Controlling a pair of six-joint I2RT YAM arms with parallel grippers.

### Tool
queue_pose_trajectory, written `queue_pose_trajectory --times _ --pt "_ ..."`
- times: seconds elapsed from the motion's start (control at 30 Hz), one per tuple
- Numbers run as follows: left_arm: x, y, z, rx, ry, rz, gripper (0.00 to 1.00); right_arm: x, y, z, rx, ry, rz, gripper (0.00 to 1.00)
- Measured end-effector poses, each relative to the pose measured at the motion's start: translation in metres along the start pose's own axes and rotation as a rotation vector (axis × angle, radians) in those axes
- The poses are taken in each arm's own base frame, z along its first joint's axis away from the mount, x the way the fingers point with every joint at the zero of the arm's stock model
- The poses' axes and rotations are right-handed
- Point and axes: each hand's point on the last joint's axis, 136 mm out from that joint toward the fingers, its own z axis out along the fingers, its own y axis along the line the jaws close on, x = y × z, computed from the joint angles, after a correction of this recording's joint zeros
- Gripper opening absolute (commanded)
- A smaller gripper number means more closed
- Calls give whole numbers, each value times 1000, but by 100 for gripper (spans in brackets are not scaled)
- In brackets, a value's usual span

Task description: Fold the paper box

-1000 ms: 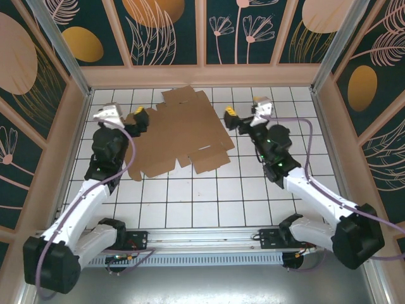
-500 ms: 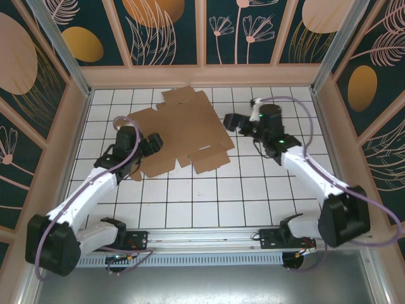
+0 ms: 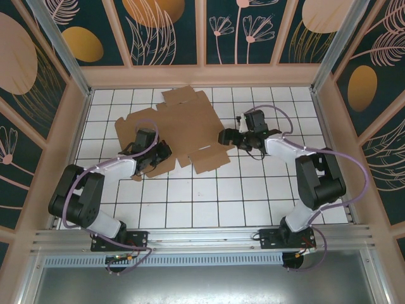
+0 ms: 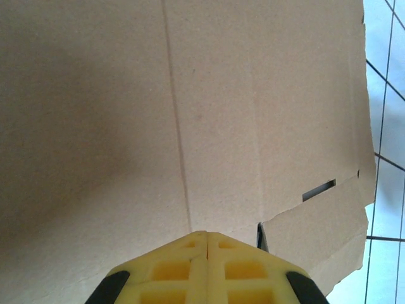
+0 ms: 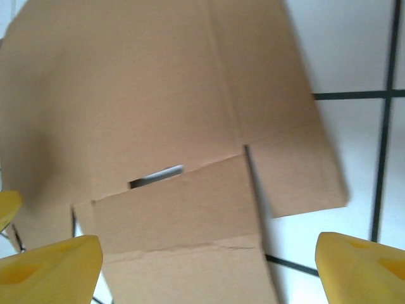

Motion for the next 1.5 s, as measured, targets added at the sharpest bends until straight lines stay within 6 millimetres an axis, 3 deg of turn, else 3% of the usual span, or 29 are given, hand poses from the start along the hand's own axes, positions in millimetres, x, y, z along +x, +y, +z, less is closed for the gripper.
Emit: queue_pose_trajectory --times 0.27,0.57,0.7,0.83,0.97,1.2,1.5 --pt "6 8 19 -2 28 -37 0 27 -8 29 -30 144 34 87" --pt "11 17 32 -26 54 -41 0 46 12 36 -134 230 20 84" --pt "8 13 35 -20 54 -22 0 52 23 35 -217 250 37 76" --pt "4 9 35 -12 47 -2 0 61 19 29 -300 258 118 66" --pt "6 10 34 -18 53 6 0 62 19 20 -391 248 196 60" --pt "11 14 40 -26 82 11 0 58 40 9 -504 236 204 61" --pt "11 15 42 -31 90 24 0 42 6 23 -242 166 119 66"
